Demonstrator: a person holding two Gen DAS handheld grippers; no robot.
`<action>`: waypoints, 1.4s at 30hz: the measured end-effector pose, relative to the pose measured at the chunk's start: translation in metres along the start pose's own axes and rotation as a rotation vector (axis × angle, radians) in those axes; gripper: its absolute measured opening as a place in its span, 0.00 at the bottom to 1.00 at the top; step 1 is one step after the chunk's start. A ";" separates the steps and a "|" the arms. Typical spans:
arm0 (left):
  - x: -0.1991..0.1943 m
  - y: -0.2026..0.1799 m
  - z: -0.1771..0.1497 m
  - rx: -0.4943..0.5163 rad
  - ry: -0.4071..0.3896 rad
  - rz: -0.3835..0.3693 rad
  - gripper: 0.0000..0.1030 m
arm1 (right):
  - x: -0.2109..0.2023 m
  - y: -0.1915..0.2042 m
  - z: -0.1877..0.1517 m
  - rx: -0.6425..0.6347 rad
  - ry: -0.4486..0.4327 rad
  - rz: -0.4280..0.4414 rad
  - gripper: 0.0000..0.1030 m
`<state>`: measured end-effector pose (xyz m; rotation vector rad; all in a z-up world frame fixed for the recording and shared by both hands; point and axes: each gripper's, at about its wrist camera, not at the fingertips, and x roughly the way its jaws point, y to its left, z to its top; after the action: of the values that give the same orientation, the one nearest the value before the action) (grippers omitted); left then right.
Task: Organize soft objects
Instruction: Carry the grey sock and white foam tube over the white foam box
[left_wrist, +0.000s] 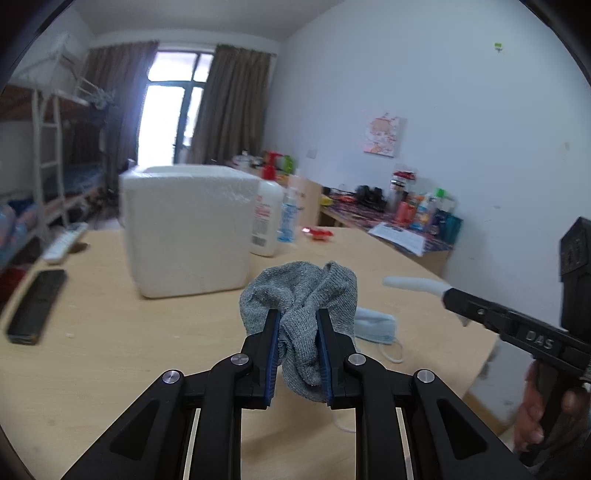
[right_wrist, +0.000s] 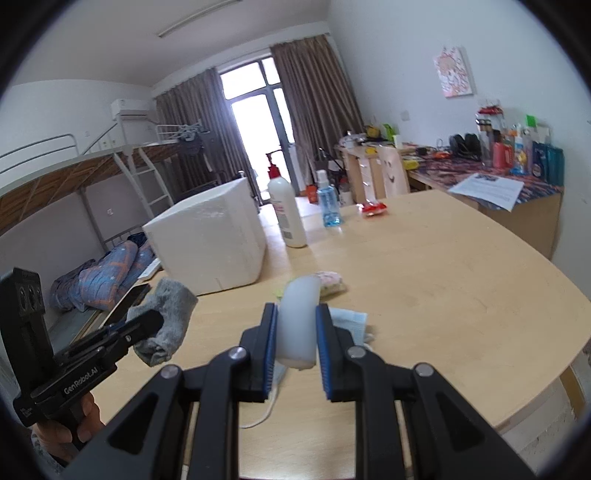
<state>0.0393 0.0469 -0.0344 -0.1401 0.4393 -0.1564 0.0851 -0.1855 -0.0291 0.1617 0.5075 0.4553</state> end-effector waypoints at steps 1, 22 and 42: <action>-0.004 0.000 0.000 0.007 -0.005 0.027 0.19 | -0.001 0.002 0.001 -0.007 -0.004 0.010 0.23; -0.081 0.025 0.003 0.054 -0.130 0.239 0.20 | -0.012 0.064 0.001 -0.116 -0.062 0.159 0.23; -0.090 0.060 0.049 0.002 -0.162 0.282 0.19 | 0.017 0.125 0.043 -0.211 -0.056 0.262 0.23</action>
<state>-0.0130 0.1270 0.0367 -0.0872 0.2931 0.1311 0.0721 -0.0684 0.0334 0.0369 0.3818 0.7550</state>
